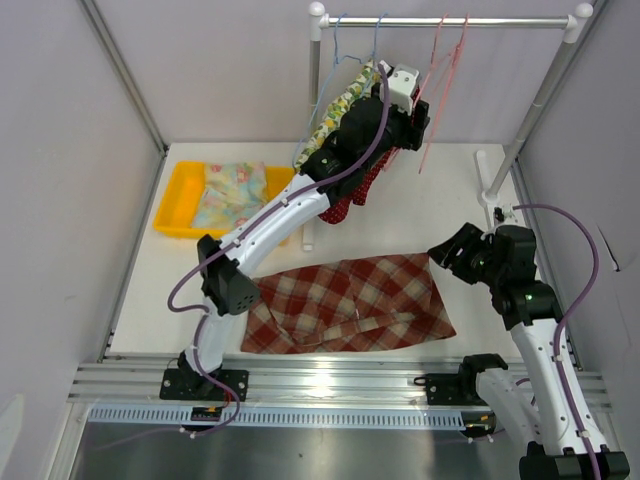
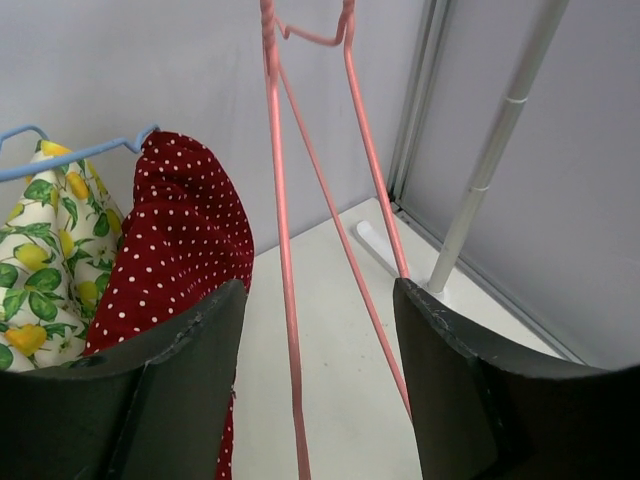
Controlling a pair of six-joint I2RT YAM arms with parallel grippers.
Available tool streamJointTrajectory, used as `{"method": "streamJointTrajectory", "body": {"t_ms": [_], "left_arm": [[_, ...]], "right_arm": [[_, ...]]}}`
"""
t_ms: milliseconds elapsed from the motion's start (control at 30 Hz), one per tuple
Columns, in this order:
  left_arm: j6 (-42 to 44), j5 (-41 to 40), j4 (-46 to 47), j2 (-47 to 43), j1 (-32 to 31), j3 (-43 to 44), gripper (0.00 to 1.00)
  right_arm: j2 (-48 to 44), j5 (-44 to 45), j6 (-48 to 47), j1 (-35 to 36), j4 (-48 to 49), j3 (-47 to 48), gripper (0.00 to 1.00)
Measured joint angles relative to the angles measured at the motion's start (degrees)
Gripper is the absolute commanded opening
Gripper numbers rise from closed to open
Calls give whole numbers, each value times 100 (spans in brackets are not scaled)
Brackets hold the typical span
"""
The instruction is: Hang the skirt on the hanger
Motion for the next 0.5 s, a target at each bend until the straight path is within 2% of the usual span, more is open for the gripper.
{"method": "streamJointTrajectory", "body": {"t_ms": [200,300,333,400,433,500], "left_arm": [[24,-94,26,188,7,2,60],[24,-94,50,269,17,2,49],[20,-96,55,289,17,2,38],[15,-94,81,319,24,4,28],[17,-96,85,328,28,11,17],[37,-96,96,332,33,26,8]], "right_arm": [[0,-57,-63,0,-15,74,57],[0,-59,-103,0,-31,83,57],[-2,-59,-120,0,-35,83,58],[-7,-59,-151,0,-37,83,57],[-11,-57,-170,0,-37,83,57],[-15,-57,-195,0,-42,85,57]]}}
